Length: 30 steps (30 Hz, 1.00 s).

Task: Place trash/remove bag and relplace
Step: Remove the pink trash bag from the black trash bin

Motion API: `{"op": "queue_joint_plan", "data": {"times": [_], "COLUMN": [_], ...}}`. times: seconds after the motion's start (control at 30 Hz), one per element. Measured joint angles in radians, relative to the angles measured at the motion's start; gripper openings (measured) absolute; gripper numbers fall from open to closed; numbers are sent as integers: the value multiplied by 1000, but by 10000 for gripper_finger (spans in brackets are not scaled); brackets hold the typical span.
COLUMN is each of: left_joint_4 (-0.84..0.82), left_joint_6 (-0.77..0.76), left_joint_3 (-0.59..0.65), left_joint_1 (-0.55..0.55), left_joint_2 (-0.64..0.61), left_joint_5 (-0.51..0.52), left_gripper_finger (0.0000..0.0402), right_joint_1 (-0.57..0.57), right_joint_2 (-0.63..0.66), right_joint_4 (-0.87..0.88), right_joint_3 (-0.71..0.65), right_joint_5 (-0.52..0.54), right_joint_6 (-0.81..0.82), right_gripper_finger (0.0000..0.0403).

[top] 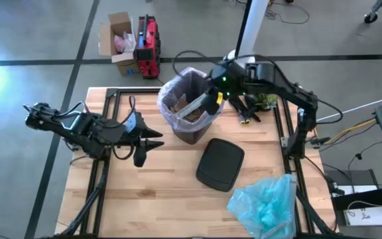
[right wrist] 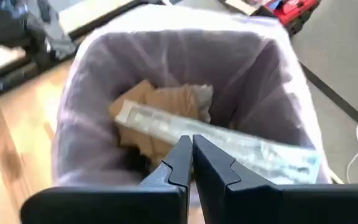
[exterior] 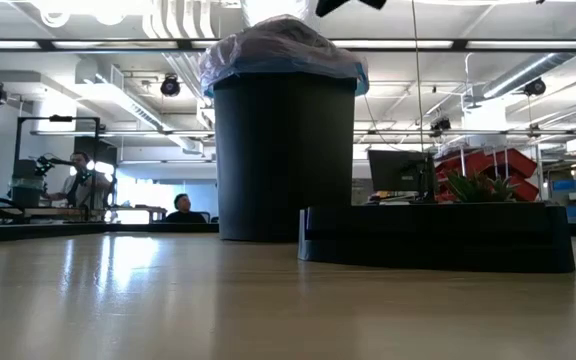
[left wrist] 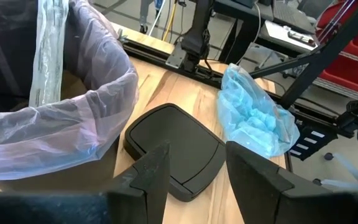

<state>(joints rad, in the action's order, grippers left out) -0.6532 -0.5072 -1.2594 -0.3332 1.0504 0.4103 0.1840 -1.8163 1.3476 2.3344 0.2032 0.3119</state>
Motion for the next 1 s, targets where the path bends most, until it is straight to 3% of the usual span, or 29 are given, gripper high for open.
{"op": "queue_joint_plan", "data": {"times": [0.13, 0.3, 0.6, 0.73, 1.0], "left_joint_4": [1, -1, -1, -3, -6], "left_joint_6": [0, -3, 5, 36, 78], "left_joint_3": [9, 34, 39, 39, 39], "left_joint_1": [0, 0, 0, 0, 0], "left_joint_2": [-1, -1, -2, -3, -3], "left_joint_5": [1, 1, 0, 0, -1], "left_gripper_finger": [150, 160, 177, 181, 173], "right_joint_1": [-85, -144, -191, -209, -206], "right_joint_2": [15, 86, 313, 401, 542], "right_joint_4": [29, -19, -118, -323, -909], "right_joint_3": [-21, -110, -545, -795, -1251], "right_joint_5": [61, 116, 323, 312, 294], "right_joint_6": [-22, 45, 449, 594, 826], "right_gripper_finger": [17, 61, 149, 164, 165]}}
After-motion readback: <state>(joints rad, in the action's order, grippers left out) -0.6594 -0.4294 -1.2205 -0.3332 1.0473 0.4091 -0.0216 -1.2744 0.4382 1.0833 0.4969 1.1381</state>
